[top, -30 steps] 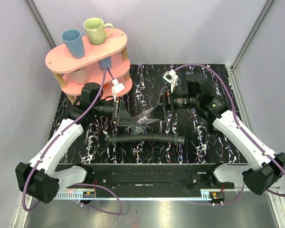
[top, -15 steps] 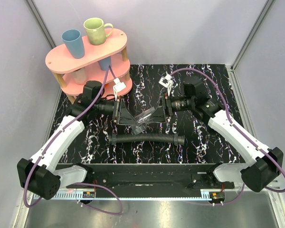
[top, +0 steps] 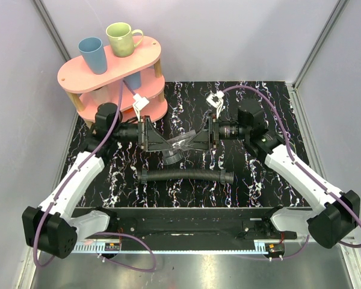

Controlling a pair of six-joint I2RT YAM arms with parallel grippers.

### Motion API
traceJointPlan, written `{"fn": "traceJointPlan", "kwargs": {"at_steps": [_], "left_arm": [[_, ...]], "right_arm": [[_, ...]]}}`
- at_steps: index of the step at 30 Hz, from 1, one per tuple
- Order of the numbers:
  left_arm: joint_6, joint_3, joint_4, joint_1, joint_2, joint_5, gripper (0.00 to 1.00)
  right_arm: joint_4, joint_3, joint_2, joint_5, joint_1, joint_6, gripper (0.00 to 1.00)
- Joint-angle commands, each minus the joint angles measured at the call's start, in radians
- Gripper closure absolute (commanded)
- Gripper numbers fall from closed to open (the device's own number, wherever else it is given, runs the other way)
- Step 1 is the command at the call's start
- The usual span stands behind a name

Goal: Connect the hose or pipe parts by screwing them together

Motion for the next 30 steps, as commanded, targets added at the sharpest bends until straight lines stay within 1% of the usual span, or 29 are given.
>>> {"fn": "traceJointPlan", "kwargs": {"at_steps": [1, 3, 6, 7, 10, 19, 30], "left_arm": [[-0.234, -0.084, 0.414, 0.018, -0.073, -0.082, 0.19], [-0.296, -0.104, 0.476, 0.016, -0.082, -0.097, 0.20], [-0.392, -0.145, 0.619, 0.016, -0.081, -0.096, 0.23], [-0.441, -0.165, 0.695, 0.015, -0.079, -0.093, 0.24], [-0.483, -0.195, 0.777, 0.016, -0.072, -0.089, 0.24], [-0.589, -0.235, 0.897, 0.010, -0.067, -0.122, 0.24], [-0.587, -0.224, 0.880, -0.016, -0.049, -0.154, 0.25]], "right_arm": [[0.312, -0.040, -0.045, -0.020, 0.002, 0.162, 0.79], [0.358, -0.051, -0.039, -0.023, 0.002, 0.185, 0.79], [0.407, -0.067, -0.037, -0.022, 0.001, 0.204, 0.80], [0.424, -0.081, -0.037, -0.017, 0.002, 0.212, 0.79], [0.481, -0.095, -0.043, -0.007, 0.002, 0.242, 0.80], [0.550, -0.121, -0.045, 0.027, 0.002, 0.261, 0.82], [0.606, -0.146, -0.031, 0.059, 0.002, 0.282, 0.82]]}}
